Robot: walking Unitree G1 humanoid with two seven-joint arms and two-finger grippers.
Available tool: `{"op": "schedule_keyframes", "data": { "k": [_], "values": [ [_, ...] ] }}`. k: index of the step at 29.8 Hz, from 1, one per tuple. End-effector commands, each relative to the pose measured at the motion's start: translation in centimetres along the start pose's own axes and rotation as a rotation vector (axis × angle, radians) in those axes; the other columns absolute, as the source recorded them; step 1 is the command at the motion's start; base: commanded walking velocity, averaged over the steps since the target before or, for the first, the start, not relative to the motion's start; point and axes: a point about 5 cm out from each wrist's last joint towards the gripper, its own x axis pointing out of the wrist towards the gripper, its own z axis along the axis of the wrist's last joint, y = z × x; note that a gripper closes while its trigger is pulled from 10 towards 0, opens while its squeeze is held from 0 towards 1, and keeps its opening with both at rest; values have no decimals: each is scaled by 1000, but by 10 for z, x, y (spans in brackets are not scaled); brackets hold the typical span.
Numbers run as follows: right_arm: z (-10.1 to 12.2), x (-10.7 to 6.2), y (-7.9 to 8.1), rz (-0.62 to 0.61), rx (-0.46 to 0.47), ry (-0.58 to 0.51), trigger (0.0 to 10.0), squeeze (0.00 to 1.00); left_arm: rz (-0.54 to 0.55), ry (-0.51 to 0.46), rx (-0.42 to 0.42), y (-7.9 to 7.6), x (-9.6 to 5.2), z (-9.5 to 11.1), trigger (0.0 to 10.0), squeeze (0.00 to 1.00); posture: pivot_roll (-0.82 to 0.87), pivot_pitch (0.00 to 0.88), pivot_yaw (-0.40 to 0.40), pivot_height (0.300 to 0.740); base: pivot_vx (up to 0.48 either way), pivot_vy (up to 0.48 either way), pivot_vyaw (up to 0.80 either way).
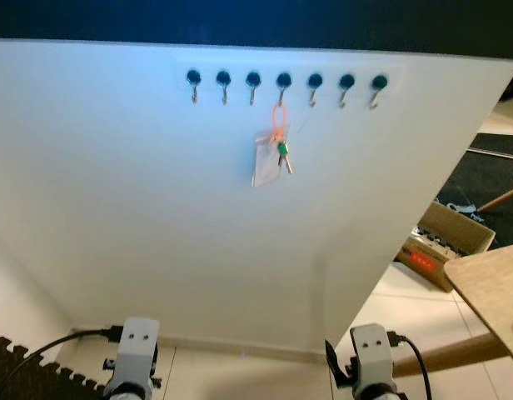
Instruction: Hang keys on a hook
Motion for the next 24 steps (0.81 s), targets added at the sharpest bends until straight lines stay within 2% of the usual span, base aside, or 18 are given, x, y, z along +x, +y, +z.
{"op": "schedule_keyframes", "data": {
  "k": [1,24],
  "values": [
    [-9,-5,5,9,5,30,10000,0,8,37,28,4,-4,-11,10000,0,115,150,-36,740,-311,0,0],
    [-11,-4,7,15,3,36,10000,0,19,36,27,5,-5,-12,10000,0,125,149,-37,740,-341,0,0]
  ]
}}
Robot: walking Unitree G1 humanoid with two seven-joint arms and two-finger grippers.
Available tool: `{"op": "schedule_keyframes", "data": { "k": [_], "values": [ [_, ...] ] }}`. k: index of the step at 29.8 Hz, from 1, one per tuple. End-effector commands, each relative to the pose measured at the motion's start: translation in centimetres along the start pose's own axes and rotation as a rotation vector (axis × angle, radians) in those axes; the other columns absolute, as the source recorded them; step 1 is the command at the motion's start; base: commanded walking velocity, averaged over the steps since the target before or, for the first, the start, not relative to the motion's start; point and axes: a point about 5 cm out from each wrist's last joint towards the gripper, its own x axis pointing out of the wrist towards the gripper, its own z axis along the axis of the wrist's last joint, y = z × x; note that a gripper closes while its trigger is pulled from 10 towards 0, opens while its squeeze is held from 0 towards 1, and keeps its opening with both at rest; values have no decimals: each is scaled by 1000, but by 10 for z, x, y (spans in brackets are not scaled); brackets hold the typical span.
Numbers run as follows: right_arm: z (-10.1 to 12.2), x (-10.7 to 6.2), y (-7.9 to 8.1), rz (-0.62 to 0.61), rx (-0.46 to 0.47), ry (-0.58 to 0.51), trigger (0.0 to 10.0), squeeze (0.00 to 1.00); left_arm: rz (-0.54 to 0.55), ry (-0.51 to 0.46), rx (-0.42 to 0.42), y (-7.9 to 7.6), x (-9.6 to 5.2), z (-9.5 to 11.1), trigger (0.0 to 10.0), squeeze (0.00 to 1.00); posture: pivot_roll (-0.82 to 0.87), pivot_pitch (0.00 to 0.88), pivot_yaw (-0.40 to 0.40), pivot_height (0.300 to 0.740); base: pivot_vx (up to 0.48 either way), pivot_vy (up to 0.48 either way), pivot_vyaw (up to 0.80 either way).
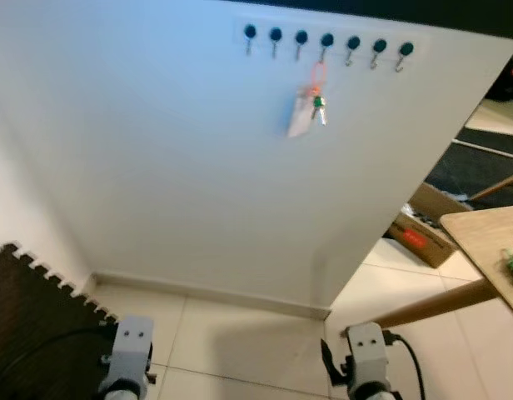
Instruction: Hang keys on a hook
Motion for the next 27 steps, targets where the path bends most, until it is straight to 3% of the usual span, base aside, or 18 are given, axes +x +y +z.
{"op": "schedule_keyframes", "data": {
  "k": [1,12,27],
  "values": [
    [-10,-7,-2,-2,-11,34,10000,0,-4,36,21,0,-5,-10,10000,0,125,149,-37,740,-341,0,0],
    [-12,-8,-2,-1,-12,41,10000,0,-4,37,22,0,-5,-11,10000,0,124,152,-35,740,-328,0,0],
    [-13,-8,-1,1,-14,45,10000,0,-5,35,22,0,-5,-10,10000,0,124,153,-36,740,0,0,0]
  ]
}}
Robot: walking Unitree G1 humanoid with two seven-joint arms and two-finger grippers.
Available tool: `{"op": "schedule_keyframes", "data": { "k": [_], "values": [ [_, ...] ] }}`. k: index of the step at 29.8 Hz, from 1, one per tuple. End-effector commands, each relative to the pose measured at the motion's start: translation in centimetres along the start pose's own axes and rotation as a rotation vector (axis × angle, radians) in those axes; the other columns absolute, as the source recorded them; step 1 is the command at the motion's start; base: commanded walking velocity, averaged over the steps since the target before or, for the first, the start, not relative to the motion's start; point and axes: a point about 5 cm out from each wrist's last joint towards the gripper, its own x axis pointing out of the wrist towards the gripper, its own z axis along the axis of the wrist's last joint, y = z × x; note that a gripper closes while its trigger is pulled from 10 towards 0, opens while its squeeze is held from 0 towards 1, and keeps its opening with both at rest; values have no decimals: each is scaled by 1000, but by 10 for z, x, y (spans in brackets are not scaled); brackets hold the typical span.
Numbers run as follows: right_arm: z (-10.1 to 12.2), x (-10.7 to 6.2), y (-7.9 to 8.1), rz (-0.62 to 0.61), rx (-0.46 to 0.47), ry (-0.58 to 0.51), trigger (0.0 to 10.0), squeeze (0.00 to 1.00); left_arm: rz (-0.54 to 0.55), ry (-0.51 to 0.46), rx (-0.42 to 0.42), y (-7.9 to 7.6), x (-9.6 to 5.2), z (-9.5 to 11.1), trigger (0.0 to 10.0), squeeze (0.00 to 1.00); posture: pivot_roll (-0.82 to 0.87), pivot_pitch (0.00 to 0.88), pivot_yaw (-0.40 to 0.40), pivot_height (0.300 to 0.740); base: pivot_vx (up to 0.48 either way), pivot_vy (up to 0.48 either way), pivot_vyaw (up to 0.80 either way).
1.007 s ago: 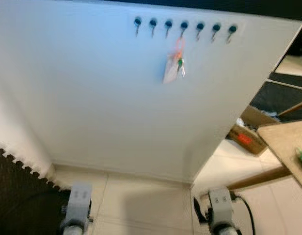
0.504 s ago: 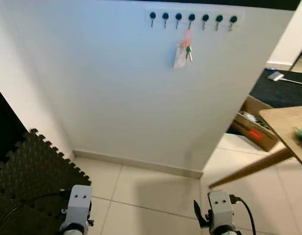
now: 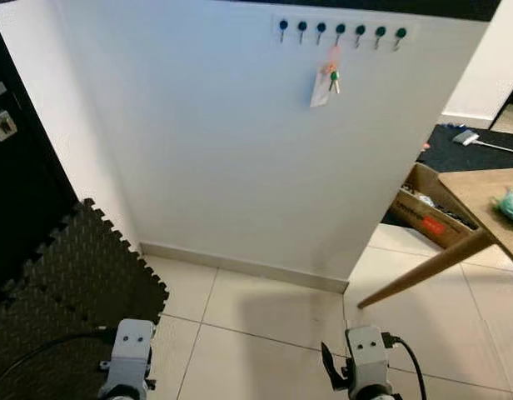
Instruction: Hang keys on a hook
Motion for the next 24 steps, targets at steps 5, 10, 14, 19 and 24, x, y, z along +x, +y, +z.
{"op": "schedule_keyframes", "data": {
  "k": [5,10,14,19,24],
  "values": [
    [-6,-4,1,4,-5,18,10000,0,-3,19,17,0,-2,-5,10000,0,126,155,-36,740,0,0,0],
    [-6,-4,0,2,1,19,10000,0,-6,20,18,-1,-3,-5,10000,0,126,154,-36,740,0,0,0],
    [-7,-4,0,0,5,21,10000,0,-7,20,19,-1,-2,-5,10000,0,126,154,-36,740,0,0,-363],
    [-7,-3,-1,-6,8,23,10000,0,-10,22,21,-1,-2,-6,10000,0,123,149,-35,740,0,0,-763],
    [-6,-3,-2,-6,7,22,10000,0,-11,22,22,-1,-2,-6,10000,0,123,149,-35,740,0,0,-763]
  ]
}}
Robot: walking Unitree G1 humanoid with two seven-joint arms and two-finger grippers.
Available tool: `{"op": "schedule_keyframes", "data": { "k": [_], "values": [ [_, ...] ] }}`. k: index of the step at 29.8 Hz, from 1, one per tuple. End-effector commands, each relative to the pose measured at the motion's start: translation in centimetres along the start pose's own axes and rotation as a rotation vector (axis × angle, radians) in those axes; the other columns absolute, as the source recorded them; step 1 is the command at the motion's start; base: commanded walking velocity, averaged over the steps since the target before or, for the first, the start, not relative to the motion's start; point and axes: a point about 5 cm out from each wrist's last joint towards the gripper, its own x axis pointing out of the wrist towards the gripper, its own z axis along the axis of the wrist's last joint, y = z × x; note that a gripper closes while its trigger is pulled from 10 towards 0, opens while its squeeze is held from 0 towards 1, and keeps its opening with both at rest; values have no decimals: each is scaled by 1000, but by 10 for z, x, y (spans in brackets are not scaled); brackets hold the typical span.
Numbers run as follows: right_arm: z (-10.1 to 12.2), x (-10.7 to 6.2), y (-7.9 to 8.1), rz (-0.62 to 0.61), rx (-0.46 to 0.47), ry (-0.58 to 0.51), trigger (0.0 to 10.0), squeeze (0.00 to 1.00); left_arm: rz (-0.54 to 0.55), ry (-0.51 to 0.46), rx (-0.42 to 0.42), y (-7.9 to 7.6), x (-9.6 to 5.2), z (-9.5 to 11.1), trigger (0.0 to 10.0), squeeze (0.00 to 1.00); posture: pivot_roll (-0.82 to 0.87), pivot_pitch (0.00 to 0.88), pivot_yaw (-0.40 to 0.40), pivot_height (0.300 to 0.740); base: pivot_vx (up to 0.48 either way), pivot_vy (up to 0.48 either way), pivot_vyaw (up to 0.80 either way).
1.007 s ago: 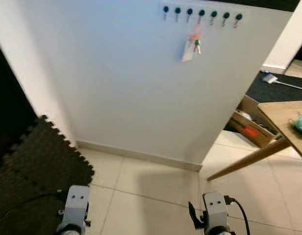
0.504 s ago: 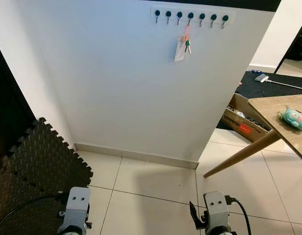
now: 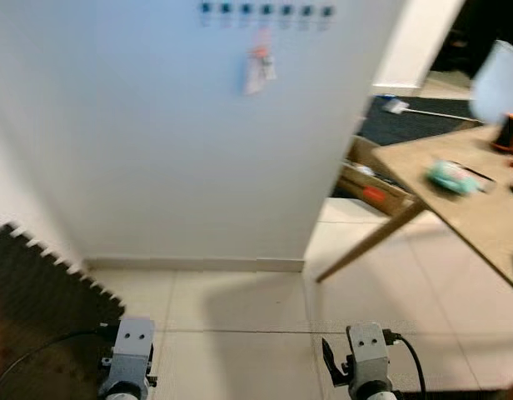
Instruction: Hang keys on a hook
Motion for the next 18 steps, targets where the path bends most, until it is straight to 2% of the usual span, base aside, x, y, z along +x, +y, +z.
{"op": "schedule_keyframes", "data": {
  "k": [1,18],
  "values": [
    [-6,-4,2,4,4,23,10000,0,-3,33,21,1,-3,-9,10000,0,123,149,-35,740,0,0,-769],
    [-6,-3,1,4,4,24,10000,0,-3,37,21,0,-4,-10,10000,0,124,146,-36,740,0,0,-772]
  ]
}}
